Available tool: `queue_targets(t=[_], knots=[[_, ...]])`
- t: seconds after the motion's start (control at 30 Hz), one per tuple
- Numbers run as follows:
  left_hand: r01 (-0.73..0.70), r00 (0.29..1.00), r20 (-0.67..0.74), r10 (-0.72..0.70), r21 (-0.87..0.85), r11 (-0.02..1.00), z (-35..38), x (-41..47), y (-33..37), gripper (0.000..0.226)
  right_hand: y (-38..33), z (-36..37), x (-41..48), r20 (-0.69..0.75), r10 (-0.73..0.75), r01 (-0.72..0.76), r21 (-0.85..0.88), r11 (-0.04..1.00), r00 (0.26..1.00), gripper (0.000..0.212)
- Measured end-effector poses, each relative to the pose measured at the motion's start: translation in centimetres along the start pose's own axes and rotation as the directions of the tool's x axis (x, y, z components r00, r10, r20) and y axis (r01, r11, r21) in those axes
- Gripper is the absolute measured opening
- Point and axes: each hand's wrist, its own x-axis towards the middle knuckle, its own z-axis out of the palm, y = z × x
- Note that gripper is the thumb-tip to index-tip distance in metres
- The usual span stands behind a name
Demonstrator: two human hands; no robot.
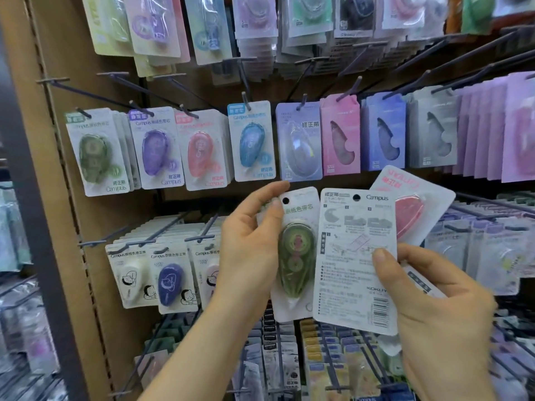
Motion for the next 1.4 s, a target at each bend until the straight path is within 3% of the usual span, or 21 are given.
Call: queue_targets(t=[0.07,0.13,0.23,0.33,0.5,0.7,0.77,0.9,1.07,1.23,1.4], knots=[[0.075,0.987,0.14,-0.075,0.003,0.997,-0.6,-0.2,-0.3,0.035,0.3,0.2,-0.1,-0.022,0.013,-0.013,0.002,1.0,1.0,0.004],[0.083,0.953,0.289,-0.086,0.022,0.996,-1.1,-0.6,-0.4,0.064,0.6,0.4,-0.2,-0.043,0.024,-0.024,-0.001,1.0,0.999,0.005],[0.062,0.931,0.361,-0.047,-0.028,0.998,-1.8,-0.6,-0.5,0.082,0.8,0.6,-0.2,-0.079,0.035,-0.033,0.024,0.999,0.996,0.006],[0.047,0.964,0.264,-0.031,-0.055,0.997,-2.4,-0.3,-0.9,0.09,0.8,0.9,-0.2,-0.104,0.029,-0.027,0.024,0.999,0.994,0.012],[0.025,0.985,0.168,-0.026,0.012,1.0,-2.9,-0.5,-1.2,0.054,0.9,1.6,0.0,-0.102,0.055,-0.049,0.064,0.997,0.993,0.005],[-0.118,0.993,0.055,0.109,0.219,0.969,-4.5,-0.7,-0.9,0.039,1.1,2.9,0.0,-0.036,0.118,-0.115,0.068,0.991,0.992,0.007],[-0.098,0.995,0.05,0.089,0.219,0.971,-5.2,-0.5,-0.7,0.034,1.2,3.5,-0.1,-0.009,0.134,-0.134,0.042,0.99,0.991,0.01],[0.076,0.985,0.14,-0.098,0.154,0.985,-7.5,0.1,-0.8,0.079,1.1,5.0,-0.3,0.042,0.153,-0.153,-0.003,0.988,0.987,0.012],[0.059,0.985,0.146,-0.095,0.234,0.971,-10.7,0.7,0.0,0.093,0.6,7.2,-0.4,0.08,0.151,-0.146,-0.067,0.987,0.985,0.02],[-0.064,0.995,0.096,0.032,0.361,0.93,-13.3,1.3,1.9,0.092,0.1,9.2,-0.2,0.179,0.143,-0.137,-0.044,0.99,0.973,0.013],[-0.204,0.939,-0.126,0.321,0.546,0.812,-17.5,3.8,5.1,0.077,-0.5,11.8,-0.1,0.271,0.13,-0.129,-0.024,0.991,0.954,0.015]])
